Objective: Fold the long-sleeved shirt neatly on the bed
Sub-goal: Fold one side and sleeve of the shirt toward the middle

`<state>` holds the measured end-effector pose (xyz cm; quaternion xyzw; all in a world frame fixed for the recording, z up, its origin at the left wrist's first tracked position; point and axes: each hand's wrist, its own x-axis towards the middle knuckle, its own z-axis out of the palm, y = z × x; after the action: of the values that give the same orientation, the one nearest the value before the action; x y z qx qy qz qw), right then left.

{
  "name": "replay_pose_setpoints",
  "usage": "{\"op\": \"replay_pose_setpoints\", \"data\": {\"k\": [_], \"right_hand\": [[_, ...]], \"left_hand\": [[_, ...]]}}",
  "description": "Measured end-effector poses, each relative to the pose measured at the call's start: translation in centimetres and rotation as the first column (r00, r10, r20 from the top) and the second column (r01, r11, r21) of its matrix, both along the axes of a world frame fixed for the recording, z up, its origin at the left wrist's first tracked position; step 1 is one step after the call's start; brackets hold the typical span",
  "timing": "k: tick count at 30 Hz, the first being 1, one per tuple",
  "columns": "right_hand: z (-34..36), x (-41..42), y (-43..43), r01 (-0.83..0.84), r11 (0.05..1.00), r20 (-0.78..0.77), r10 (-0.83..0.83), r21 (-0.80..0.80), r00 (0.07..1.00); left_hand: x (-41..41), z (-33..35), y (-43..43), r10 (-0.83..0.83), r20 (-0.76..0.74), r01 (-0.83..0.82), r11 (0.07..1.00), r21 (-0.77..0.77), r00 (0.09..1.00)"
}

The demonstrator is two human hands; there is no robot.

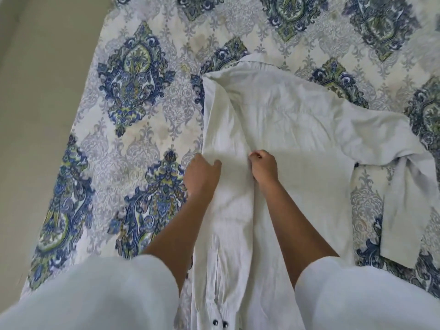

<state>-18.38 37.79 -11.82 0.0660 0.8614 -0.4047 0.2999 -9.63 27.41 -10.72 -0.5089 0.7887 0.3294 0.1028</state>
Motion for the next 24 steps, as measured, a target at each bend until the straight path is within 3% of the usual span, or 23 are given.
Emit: {"op": "replay_pose_setpoints", "data": {"k": [2,5,7,9,12,14,15,16,18,21,24], "right_hand": [[0.1,-1.7,-1.1,0.094,0.995,0.110,-0.095,0.014,0.989],[0.3,-3.5,-2.3,0.281,0.958,0.353,-0.246,-0.052,0.903],[0.4,-3.6,-2.8,0.231,0.972,0.422,-0.194,-0.037,0.886],[0.5,-2.9,-3.3,0.129,0.992,0.260,-0.127,0.007,0.957],[0.7,0.0,-3.9,0.014,1.000,-0.165,-0.017,-0.021,0.986],[0.1,2.7,-4.2,-0.233,0.959,-0.479,0.283,0.162,0.831],[-0.6,3.8,-4.3,-0.307,0.914,-0.565,0.406,0.266,0.718],[-1.3,4.5,-4.2,-0.341,0.882,-0.581,0.471,0.326,0.664],[-1.8,4.8,-3.8,-0.344,0.897,-0.498,0.441,0.278,0.747],[-1.5,4.3,-2.9,-0.108,0.993,-0.398,0.119,0.051,0.909],[-1.0,2.4,-2.4,0.050,0.996,-0.133,-0.039,0.080,0.990]], "left_hand": [[-3.4,-0.1,-2.7,0.062,-0.063,-0.055,0.993,0.102,0.996],[-8.5,-0.3,-6.3,0.037,-0.185,-0.007,0.987,0.160,0.982],[-11.4,-0.2,-8.2,0.028,-0.303,0.047,0.970,0.238,0.953],[-13.7,-0.3,-9.8,0.122,-0.368,0.027,0.927,0.373,0.922],[-13.8,-1.3,-11.8,0.391,-0.291,-0.170,0.804,0.569,0.873],[-12.5,-2.3,-12.7,0.525,-0.245,-0.237,0.688,0.686,0.815],[-11.8,-2.8,-13.0,0.548,-0.228,-0.236,0.649,0.723,0.805],[-11.2,-3.1,-13.3,0.553,-0.211,-0.231,0.622,0.748,0.806],[-10.7,-3.3,-13.6,0.530,-0.196,-0.194,0.591,0.783,0.825],[-11.0,-3.0,-13.2,0.467,-0.234,-0.122,0.614,0.780,0.853],[-11.5,-2.9,-12.9,0.528,-0.223,-0.194,0.622,0.758,0.820]]}}
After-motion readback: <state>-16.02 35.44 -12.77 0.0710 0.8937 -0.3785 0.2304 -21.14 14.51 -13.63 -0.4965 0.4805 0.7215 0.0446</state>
